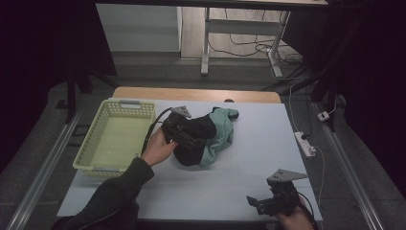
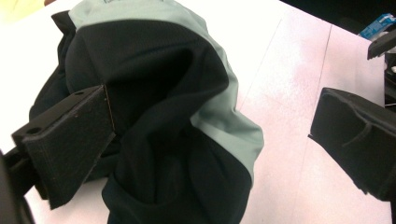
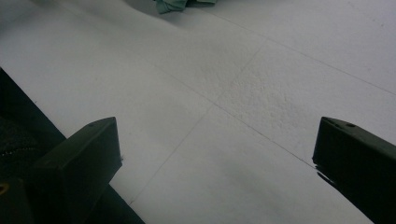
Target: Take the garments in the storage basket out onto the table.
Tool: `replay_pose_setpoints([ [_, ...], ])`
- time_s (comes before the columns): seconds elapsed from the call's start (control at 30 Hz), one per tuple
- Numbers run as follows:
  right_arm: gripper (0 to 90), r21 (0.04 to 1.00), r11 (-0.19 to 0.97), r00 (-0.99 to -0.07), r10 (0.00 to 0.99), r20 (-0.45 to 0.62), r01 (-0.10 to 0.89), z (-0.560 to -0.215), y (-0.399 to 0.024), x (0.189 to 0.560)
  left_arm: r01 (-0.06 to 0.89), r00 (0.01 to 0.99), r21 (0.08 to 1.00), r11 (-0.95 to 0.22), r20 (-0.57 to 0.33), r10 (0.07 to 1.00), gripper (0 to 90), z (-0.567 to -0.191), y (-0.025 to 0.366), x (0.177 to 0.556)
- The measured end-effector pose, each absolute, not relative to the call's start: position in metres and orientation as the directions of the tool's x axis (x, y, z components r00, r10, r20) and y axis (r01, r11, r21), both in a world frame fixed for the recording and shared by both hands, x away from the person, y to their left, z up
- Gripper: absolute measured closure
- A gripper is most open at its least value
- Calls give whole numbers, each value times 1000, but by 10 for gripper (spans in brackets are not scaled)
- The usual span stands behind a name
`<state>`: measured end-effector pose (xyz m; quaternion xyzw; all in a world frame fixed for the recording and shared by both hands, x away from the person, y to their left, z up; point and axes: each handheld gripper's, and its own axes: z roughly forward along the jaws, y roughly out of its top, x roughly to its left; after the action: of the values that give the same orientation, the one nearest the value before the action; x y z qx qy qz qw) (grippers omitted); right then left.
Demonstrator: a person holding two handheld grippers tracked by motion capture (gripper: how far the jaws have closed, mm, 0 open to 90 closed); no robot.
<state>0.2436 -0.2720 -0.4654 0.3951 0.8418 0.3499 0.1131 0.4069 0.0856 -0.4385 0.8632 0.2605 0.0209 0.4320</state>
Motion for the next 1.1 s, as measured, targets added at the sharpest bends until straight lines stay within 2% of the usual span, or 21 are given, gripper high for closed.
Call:
replay_pose_setpoints([
  [1.1,8,693,436,-671,736,93,574,-464,-273,242,481,852,742,-467,-270,449,0,-446,101,376],
])
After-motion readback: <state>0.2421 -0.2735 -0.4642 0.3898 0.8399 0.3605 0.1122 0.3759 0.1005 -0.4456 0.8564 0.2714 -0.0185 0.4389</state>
